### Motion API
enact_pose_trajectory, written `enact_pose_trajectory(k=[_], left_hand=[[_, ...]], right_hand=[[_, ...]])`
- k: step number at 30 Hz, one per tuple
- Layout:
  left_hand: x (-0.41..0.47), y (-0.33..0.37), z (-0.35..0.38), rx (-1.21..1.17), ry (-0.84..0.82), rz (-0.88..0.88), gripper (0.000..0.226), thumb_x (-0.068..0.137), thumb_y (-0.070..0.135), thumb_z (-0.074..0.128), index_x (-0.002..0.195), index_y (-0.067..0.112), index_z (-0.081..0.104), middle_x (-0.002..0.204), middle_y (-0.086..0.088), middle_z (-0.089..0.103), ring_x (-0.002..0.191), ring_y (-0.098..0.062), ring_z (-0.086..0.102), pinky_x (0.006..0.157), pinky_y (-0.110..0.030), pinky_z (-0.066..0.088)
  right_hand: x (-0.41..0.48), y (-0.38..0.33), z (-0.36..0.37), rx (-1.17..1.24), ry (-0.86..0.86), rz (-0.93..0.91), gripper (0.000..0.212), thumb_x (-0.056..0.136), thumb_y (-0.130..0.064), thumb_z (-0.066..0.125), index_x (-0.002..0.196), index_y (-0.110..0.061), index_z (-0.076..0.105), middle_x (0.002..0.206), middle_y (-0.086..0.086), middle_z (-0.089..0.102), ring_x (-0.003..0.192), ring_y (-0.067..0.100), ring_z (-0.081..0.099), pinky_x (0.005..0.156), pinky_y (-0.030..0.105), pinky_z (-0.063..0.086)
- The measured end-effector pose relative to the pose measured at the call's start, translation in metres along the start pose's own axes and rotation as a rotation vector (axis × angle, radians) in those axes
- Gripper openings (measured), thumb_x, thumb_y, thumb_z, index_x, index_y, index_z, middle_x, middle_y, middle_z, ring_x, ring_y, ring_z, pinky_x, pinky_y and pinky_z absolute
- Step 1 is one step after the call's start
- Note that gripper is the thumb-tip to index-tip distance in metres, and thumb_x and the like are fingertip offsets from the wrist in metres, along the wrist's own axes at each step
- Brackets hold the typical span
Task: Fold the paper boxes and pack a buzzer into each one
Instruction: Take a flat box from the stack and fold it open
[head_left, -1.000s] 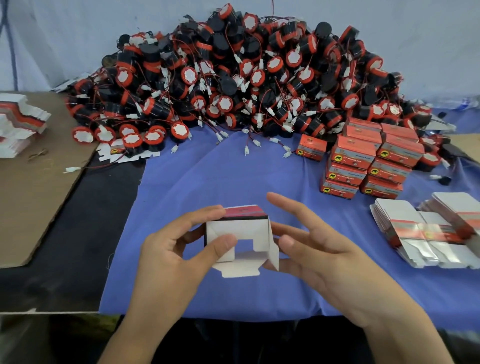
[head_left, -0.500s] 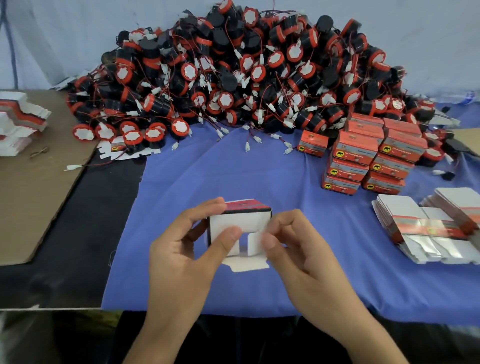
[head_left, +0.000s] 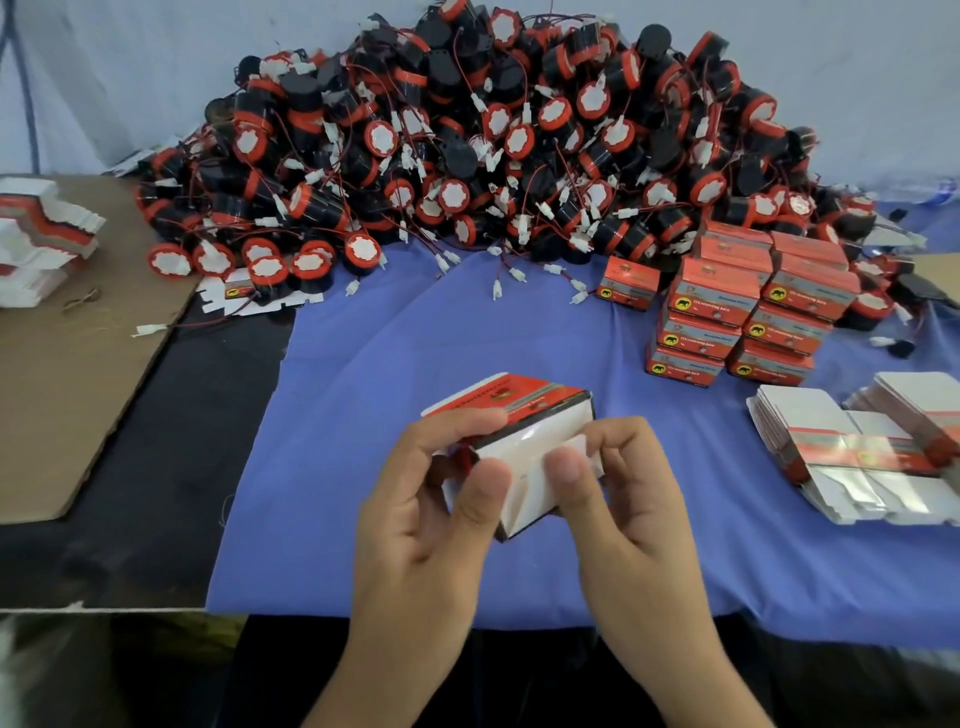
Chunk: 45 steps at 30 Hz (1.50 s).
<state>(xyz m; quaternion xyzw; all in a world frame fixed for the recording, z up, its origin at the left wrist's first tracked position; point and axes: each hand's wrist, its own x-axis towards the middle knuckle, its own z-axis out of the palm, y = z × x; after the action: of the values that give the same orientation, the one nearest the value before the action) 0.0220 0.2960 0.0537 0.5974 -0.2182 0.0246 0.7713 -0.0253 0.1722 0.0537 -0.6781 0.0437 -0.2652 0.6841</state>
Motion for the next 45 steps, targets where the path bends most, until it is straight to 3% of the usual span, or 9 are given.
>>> enact_pose_trajectory(k=[4,8,11,15,21,28,33,38,45], left_hand=[[-0.006,-0.006,0.008,0.034,-0.001,0.093,0.030,0.094,0.019,0.070,0.122,0.028,0.064,0.126,-0.007,0.065,0.116,-0.034,0.066,0.091,-0.046,0.059],[-0.003,-0.007,0.007,-0.026,0.042,0.139,0.036,0.093,-0.002,0.064,0.120,0.021,0.061,0.119,0.001,0.066,0.110,-0.021,0.068,0.083,-0.028,0.060],[0.000,-0.009,0.006,-0.053,0.052,0.134,0.040,0.089,-0.008,0.064,0.117,0.021,0.062,0.115,0.001,0.066,0.107,-0.021,0.069,0.082,-0.027,0.060],[-0.002,-0.014,0.009,-0.010,0.070,0.106,0.050,0.086,-0.011,0.064,0.113,0.031,0.064,0.111,0.003,0.067,0.106,-0.023,0.069,0.080,-0.035,0.063],[-0.007,-0.018,0.014,0.039,0.091,0.081,0.046,0.086,-0.009,0.062,0.110,0.030,0.066,0.113,-0.006,0.065,0.108,-0.032,0.069,0.078,-0.045,0.064],[0.003,-0.013,0.004,-0.026,0.100,0.014,0.036,0.089,0.006,0.071,0.115,0.031,0.065,0.115,-0.002,0.066,0.108,-0.029,0.067,0.087,-0.059,0.059],[0.001,-0.010,0.000,-0.030,-0.039,-0.102,0.030,0.092,0.026,0.070,0.121,0.035,0.068,0.119,0.007,0.069,0.109,-0.015,0.071,0.076,-0.024,0.061],[-0.001,-0.008,-0.007,-0.011,-0.202,-0.247,0.049,0.091,0.068,0.060,0.134,0.044,0.059,0.130,0.009,0.067,0.119,-0.019,0.069,0.091,-0.027,0.059],[0.013,-0.017,-0.019,0.216,-0.363,-0.321,0.065,0.075,0.056,0.079,0.133,0.058,0.052,0.123,0.017,0.068,0.123,-0.004,0.062,0.097,-0.027,0.056]], right_hand=[[-0.005,0.000,0.007,0.133,0.083,0.070,0.049,0.084,-0.042,0.075,0.125,-0.044,0.050,0.106,0.005,0.070,0.096,0.026,0.070,0.079,0.035,0.061],[-0.006,-0.004,0.005,0.139,-0.029,0.087,0.042,0.091,-0.026,0.071,0.130,-0.038,0.060,0.122,0.002,0.068,0.120,0.029,0.062,0.090,0.042,0.060],[-0.007,-0.003,0.008,0.134,0.023,0.119,0.039,0.091,-0.012,0.067,0.123,-0.034,0.062,0.117,0.006,0.069,0.115,0.030,0.065,0.091,0.047,0.061],[-0.010,-0.003,0.017,0.181,0.114,0.169,0.042,0.093,0.009,0.064,0.112,-0.027,0.062,0.105,0.013,0.071,0.094,0.022,0.071,0.079,0.026,0.059],[-0.011,-0.001,0.019,0.197,0.157,0.175,0.051,0.092,0.014,0.061,0.115,-0.030,0.062,0.110,0.009,0.072,0.100,0.019,0.072,0.080,0.025,0.058],[-0.014,0.002,0.016,0.514,0.165,0.359,0.091,0.060,-0.024,0.090,0.136,-0.055,0.050,0.142,0.006,0.062,0.128,0.021,0.063,0.102,0.035,0.054],[-0.011,0.000,0.016,0.492,0.134,0.255,0.089,0.068,-0.017,0.086,0.138,-0.051,0.045,0.111,0.017,0.076,0.103,0.026,0.074,0.079,0.029,0.060],[-0.010,0.003,0.011,0.312,0.048,0.115,0.102,0.076,-0.019,0.084,0.145,-0.067,0.026,0.111,0.012,0.076,0.099,0.033,0.075,0.085,0.054,0.061],[-0.019,0.014,0.004,-0.233,-0.101,-0.095,0.120,0.088,0.003,0.073,0.155,-0.058,-0.006,0.111,-0.014,0.072,0.095,0.011,0.074,0.077,0.014,0.055]])
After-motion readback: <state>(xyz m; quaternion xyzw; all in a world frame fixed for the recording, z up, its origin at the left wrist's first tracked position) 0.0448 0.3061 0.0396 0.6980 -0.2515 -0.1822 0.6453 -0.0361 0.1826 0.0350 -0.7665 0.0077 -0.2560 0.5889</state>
